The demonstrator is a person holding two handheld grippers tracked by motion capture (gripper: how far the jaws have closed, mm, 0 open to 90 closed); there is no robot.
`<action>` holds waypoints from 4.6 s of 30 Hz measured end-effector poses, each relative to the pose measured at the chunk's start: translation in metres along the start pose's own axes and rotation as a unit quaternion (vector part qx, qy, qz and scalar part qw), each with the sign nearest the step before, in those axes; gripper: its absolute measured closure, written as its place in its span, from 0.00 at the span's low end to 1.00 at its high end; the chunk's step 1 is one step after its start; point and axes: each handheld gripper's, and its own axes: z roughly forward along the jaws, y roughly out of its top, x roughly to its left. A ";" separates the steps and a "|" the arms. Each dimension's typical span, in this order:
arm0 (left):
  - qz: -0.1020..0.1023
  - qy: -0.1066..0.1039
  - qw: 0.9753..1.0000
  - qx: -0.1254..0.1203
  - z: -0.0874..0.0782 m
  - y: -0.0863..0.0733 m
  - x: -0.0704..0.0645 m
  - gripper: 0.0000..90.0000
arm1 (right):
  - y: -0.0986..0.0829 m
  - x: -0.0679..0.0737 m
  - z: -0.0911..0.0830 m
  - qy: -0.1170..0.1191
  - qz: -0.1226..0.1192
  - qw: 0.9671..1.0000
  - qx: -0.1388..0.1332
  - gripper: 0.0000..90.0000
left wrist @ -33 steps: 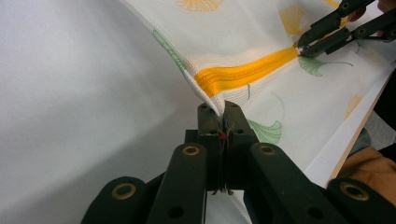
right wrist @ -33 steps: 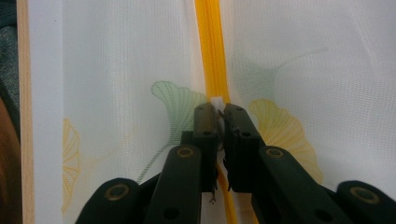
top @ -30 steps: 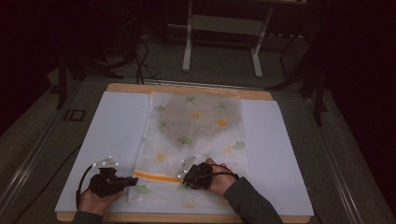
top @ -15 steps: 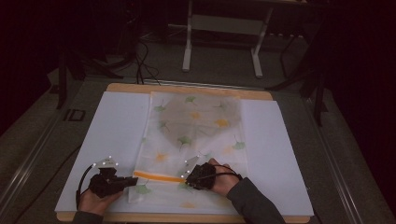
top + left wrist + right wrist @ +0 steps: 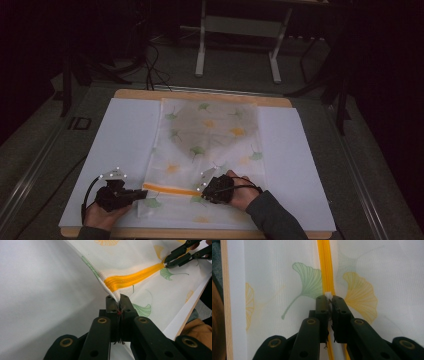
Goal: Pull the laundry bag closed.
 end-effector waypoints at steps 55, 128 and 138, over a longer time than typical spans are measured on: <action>-0.002 0.002 1.000 0.000 -0.001 -0.001 0.001 0.98 | -0.047 -0.007 -0.024 -0.012 0.030 0.999 0.020 0.94; -0.005 0.002 1.000 0.002 -0.001 -0.002 0.001 0.98 | -0.086 -0.012 -0.046 -0.026 0.048 0.997 0.054 0.94; -0.005 0.003 1.000 0.002 -0.001 -0.003 0.001 0.98 | -0.097 -0.014 -0.052 -0.030 0.059 0.996 0.055 0.94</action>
